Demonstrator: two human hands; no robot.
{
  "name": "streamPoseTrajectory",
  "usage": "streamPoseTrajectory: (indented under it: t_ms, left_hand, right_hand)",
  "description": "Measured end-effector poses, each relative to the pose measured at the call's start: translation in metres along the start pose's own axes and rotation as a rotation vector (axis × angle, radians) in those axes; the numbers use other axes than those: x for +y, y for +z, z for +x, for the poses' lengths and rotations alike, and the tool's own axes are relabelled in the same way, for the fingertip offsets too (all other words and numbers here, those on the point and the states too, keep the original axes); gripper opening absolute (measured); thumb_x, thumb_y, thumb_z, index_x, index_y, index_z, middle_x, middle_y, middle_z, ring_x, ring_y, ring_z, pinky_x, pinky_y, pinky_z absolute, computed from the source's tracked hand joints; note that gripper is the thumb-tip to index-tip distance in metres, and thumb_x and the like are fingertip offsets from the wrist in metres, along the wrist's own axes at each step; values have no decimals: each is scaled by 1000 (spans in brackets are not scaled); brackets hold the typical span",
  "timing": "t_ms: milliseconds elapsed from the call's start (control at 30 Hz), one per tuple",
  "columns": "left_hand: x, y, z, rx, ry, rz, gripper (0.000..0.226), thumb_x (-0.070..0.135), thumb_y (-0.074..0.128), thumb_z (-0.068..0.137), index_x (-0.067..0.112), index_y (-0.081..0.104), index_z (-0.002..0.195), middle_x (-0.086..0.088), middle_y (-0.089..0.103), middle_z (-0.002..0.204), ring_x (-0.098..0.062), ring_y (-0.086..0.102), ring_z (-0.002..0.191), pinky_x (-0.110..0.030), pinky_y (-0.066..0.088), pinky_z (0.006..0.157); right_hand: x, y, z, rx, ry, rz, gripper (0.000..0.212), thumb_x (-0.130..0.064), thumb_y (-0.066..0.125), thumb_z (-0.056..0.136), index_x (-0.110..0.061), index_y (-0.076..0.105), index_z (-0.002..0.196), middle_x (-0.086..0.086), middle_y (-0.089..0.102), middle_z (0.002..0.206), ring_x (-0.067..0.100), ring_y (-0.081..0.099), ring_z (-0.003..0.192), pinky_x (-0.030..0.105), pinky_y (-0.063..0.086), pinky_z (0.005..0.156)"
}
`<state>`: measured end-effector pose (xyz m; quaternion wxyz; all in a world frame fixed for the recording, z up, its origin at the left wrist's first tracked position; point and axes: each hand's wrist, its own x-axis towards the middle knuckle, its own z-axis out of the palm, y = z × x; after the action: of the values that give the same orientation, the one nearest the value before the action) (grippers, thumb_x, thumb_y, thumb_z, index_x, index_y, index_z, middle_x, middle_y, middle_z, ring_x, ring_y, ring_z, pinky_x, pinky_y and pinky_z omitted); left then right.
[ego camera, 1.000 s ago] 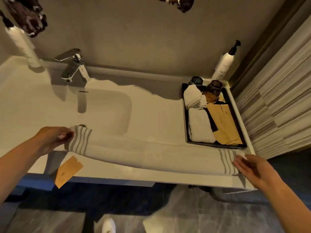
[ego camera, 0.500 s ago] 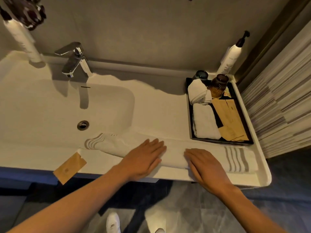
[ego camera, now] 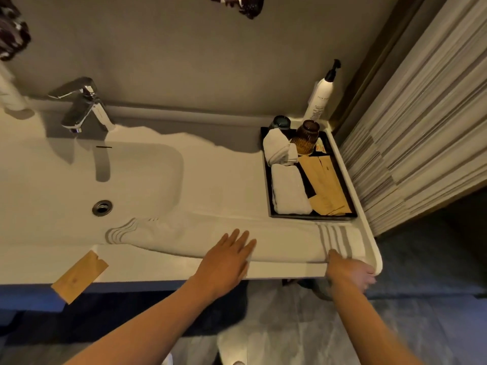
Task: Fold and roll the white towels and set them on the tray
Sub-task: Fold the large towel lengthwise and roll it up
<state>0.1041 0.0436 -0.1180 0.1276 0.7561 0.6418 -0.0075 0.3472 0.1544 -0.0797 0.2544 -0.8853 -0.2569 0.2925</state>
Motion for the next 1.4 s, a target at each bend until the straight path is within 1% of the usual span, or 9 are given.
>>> streamPoseTrajectory:
  t_ms: [167, 267, 400, 600, 867, 1000, 1100, 1267, 1400]
  left_hand:
    - [9, 5, 4, -51, -30, -33, 63, 42, 11, 98, 25, 7, 159, -8, 3, 167, -32, 5, 153, -41, 1, 121]
    - [11, 3, 5, -66, -57, -49, 60, 42, 12, 102, 27, 1, 158, -5, -5, 167, -29, -3, 154, -42, 1, 123]
    - [14, -3, 5, -73, -69, -30, 57, 35, 25, 106, 28, 4, 159, -4, -1, 167, -28, 1, 154, -44, 7, 124]
    - [24, -6, -18, -66, -155, 7, 58, 38, 22, 105, 25, 4, 159, -7, 1, 167, -31, 2, 153, -49, 6, 124]
    - [40, 5, -20, 114, -208, -177, 55, 44, 21, 104, 26, 22, 157, -3, 20, 165, -32, 17, 151, -47, 16, 122]
    - [13, -13, 0, 352, -598, -984, 37, 28, 38, 105, 16, 57, 133, -3, 63, 131, -18, 59, 116, -28, 43, 98]
    - [-20, -30, 6, 304, -854, -1844, 28, 21, 36, 104, 4, 57, 111, -7, 71, 88, -19, 67, 79, -27, 50, 72]
    - [-54, -40, -22, 448, -916, -2422, 71, 62, 32, 99, 0, 52, 127, -26, 57, 126, -37, 53, 123, -45, 38, 112]
    - [-106, -45, -49, 725, -959, -2582, 79, 69, 39, 92, 0, 57, 126, -21, 66, 118, -31, 63, 104, -40, 49, 90]
  right_hand:
    - [-21, 19, 19, -157, 57, 47, 95, -22, 74, 83, 3, 12, 149, 24, 44, 143, 40, 47, 129, 46, 44, 103]
    - [-20, 27, 28, -175, 79, 64, 76, -16, 73, 83, 3, 29, 142, 25, 50, 137, 40, 53, 122, 46, 50, 97]
    - [-11, 20, 30, -218, 84, 175, 47, -16, 70, 82, -5, 55, 126, 19, 62, 117, 36, 66, 98, 40, 59, 60]
    - [-16, -52, 31, -50, -177, 200, 40, -17, 64, 92, -5, 54, 129, 19, 60, 128, 32, 59, 118, 46, 50, 97]
    - [-59, -86, -28, -37, -808, 294, 36, -12, 63, 90, -10, 52, 124, 5, 61, 122, 15, 57, 114, 31, 44, 94]
    - [-82, -48, -81, -164, -999, 247, 22, -14, 67, 83, -18, 53, 100, -7, 57, 90, 7, 55, 87, 6, 38, 70]
    - [-86, -2, -125, -279, -1088, 123, 24, -16, 65, 82, -16, 53, 102, 1, 57, 96, 12, 55, 79, 15, 41, 62]
    - [-85, 88, -208, -469, -1288, -178, 31, -29, 59, 83, -15, 49, 109, 7, 51, 107, 29, 53, 93, 43, 47, 71]
    - [-34, 155, -238, -529, -1628, -426, 26, -37, 53, 91, -13, 56, 103, 9, 58, 99, 30, 55, 86, 38, 43, 66]
